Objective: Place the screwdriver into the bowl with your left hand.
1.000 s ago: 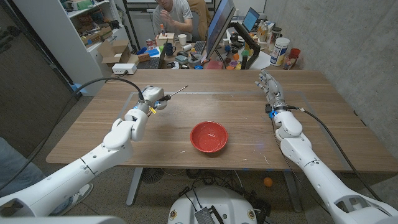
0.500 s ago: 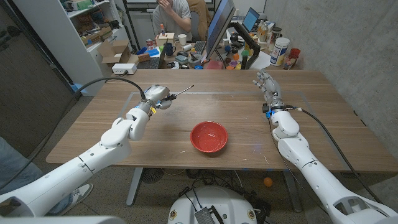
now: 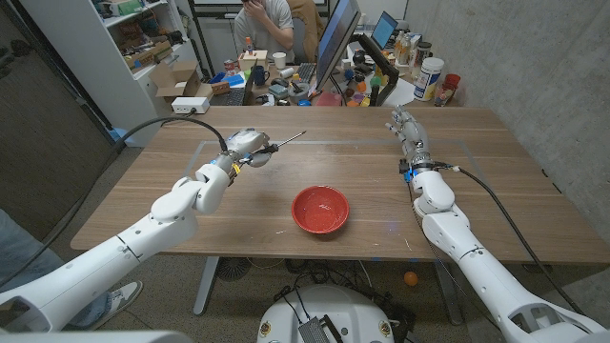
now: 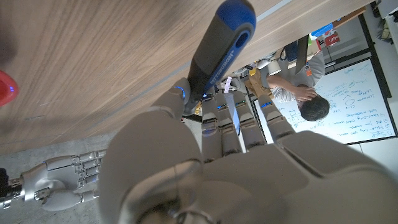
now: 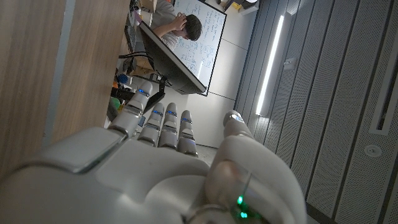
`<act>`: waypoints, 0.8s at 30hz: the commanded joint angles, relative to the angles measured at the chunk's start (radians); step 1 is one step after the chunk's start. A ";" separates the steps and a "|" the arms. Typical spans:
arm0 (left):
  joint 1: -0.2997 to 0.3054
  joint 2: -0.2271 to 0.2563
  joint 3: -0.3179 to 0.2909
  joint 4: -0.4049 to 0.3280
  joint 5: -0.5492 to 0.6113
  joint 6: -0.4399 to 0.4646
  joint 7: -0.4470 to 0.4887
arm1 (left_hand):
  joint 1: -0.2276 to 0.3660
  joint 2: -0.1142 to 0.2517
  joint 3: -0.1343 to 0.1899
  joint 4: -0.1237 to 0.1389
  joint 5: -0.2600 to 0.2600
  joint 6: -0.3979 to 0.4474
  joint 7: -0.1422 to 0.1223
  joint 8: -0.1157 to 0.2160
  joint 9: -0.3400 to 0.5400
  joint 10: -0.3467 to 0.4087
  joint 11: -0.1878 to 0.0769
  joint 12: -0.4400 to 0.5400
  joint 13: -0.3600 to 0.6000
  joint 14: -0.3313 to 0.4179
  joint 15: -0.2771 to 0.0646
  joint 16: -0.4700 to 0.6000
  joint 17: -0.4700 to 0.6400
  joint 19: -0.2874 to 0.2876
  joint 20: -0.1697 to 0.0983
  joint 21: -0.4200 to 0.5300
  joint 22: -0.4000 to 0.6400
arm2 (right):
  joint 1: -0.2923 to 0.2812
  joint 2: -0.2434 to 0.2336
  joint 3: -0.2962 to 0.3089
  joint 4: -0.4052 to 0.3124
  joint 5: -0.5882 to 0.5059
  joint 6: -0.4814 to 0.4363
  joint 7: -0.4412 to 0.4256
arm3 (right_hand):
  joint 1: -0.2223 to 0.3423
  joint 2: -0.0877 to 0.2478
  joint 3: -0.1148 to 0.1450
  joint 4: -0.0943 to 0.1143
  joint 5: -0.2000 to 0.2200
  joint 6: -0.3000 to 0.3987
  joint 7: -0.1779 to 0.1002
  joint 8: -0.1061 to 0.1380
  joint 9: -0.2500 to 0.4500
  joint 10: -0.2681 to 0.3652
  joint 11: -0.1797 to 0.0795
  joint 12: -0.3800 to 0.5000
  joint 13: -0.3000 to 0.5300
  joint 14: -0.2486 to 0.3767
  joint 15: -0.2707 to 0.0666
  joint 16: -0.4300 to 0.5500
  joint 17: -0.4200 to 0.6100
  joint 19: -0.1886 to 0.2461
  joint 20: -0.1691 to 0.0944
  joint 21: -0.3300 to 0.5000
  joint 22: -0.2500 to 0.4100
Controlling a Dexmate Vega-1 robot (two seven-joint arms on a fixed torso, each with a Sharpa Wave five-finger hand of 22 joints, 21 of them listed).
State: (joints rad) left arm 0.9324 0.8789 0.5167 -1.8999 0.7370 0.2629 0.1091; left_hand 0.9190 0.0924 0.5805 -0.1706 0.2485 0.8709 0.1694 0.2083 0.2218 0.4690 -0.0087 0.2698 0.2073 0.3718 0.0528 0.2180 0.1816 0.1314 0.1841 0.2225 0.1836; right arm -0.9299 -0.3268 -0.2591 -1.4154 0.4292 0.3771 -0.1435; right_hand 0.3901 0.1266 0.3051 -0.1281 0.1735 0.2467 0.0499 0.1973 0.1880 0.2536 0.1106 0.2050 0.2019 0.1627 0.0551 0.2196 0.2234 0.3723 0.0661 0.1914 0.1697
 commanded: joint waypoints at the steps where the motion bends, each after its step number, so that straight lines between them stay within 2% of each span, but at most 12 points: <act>1: -0.003 -0.002 -0.010 0.022 -0.040 -0.109 0.015 | 0.087 0.089 0.001 0.010 0.002 0.083 -0.055 0.006 0.002 0.025 -0.030 -0.003 0.004 0.006 -0.009 0.000 0.002 -0.008 -0.002 -0.003 0.004 | -0.016 0.001 -0.006 -0.025 -0.013 0.000 -0.026 | 0.000 0.001 -0.003 0.001 0.002 0.005 0.003 0.001 0.004 0.008 0.001 0.002 0.002 0.008 0.003 0.001 -0.001 -0.003 -0.001 0.003 0.003; 12: -0.011 -0.009 -0.012 0.047 -0.074 -0.210 0.030 | 0.089 0.086 -0.005 0.010 0.000 0.091 -0.069 0.004 0.002 0.032 -0.035 -0.004 0.004 0.010 -0.018 -0.002 0.001 -0.015 -0.015 -0.006 0.003 | -0.019 -0.005 -0.010 -0.044 -0.023 -0.011 -0.039 | 0.000 0.001 -0.004 0.001 0.002 0.005 0.003 0.001 0.004 0.007 0.001 0.001 0.002 0.009 0.003 0.001 -0.001 -0.003 0.000 0.003 0.003; 24: -0.054 -0.012 0.001 0.107 -0.090 -0.389 0.035 | 0.088 0.081 -0.014 0.011 -0.003 0.107 -0.089 0.006 0.002 0.039 -0.052 -0.006 0.005 0.010 -0.031 -0.004 0.000 -0.021 -0.026 -0.008 0.003 | -0.033 -0.006 -0.008 -0.062 -0.029 -0.011 -0.057 | -0.001 0.001 -0.005 0.001 0.002 0.006 0.003 0.001 0.004 0.008 0.000 0.002 0.002 0.009 0.004 0.001 -0.001 -0.004 0.000 0.003 0.003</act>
State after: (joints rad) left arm 0.9104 0.8722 0.5066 -1.8409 0.6677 0.0159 0.1418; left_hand 0.9193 0.0922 0.5723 -0.1624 0.2435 0.8761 0.1684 0.2062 0.2208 0.4668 -0.0111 0.2660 0.2072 0.3810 0.0332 0.2142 0.1818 0.1131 0.1658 0.2176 0.1836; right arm -0.9506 -0.3309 -0.2679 -1.4604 0.4071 0.3696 -0.1831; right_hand 0.3901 0.1266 0.3052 -0.1281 0.1735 0.2466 0.0499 0.1973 0.1880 0.2535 0.1106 0.2050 0.2019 0.1647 0.0571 0.2196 0.2182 0.3723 0.0661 0.1914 0.1696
